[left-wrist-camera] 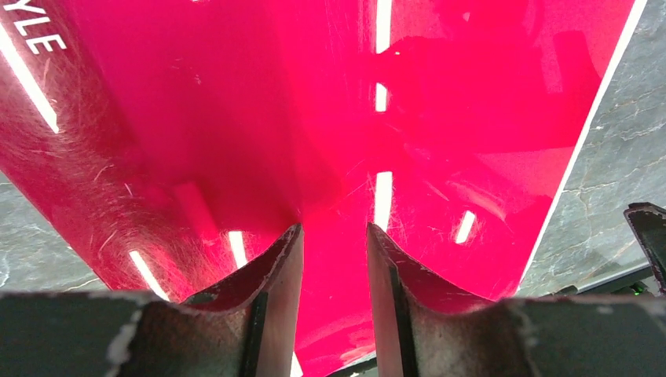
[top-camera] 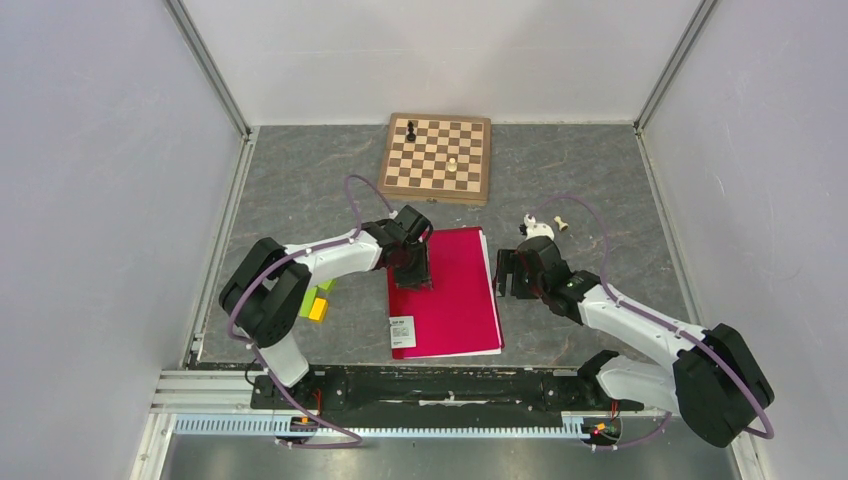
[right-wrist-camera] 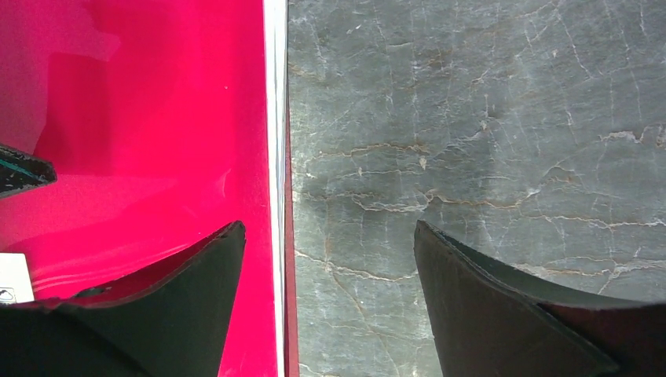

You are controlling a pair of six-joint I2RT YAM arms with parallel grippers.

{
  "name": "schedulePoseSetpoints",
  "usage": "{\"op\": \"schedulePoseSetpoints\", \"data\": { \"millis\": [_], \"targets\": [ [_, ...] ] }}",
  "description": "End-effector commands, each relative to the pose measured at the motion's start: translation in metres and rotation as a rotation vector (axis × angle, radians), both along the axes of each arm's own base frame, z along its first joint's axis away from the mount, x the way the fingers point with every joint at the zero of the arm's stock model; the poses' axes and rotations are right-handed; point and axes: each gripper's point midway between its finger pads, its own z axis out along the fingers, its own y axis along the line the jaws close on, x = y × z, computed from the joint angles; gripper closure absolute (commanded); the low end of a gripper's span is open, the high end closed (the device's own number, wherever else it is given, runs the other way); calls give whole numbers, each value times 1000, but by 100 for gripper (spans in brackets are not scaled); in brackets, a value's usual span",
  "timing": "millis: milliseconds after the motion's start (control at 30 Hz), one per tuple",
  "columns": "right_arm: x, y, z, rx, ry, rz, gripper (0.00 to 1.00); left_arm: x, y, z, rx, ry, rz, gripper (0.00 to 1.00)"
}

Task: Put the files into the folder

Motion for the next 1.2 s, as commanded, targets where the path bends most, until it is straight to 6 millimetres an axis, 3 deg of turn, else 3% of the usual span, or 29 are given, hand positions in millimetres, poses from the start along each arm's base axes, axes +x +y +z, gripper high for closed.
{"op": "schedulePoseSetpoints", "data": {
  "millis": [0, 133, 333, 433, 700, 867, 1167],
  "targets": [
    [10, 4, 8, 8, -53, 9, 18, 9, 7, 7, 39, -48, -39, 57],
    [17, 10, 19, 19, -72, 21, 15, 17, 1, 36, 7, -101, -58, 54],
    [31, 14, 46, 19, -131, 25, 9, 32, -3, 109, -63, -262, -82, 38],
    [38, 16, 66, 31, -178, 24, 2, 36, 2, 146, -73, -351, -93, 25],
    [52, 17, 120, 58, -307, 15, 2, 46, 36, 227, -45, -597, -22, 21],
    [56, 15, 145, 68, -372, 10, 2, 45, 58, 248, -22, -680, 45, 20],
    [59, 14, 153, 68, -404, 8, 2, 38, 66, 234, -8, -658, 80, 19]
  ]
}}
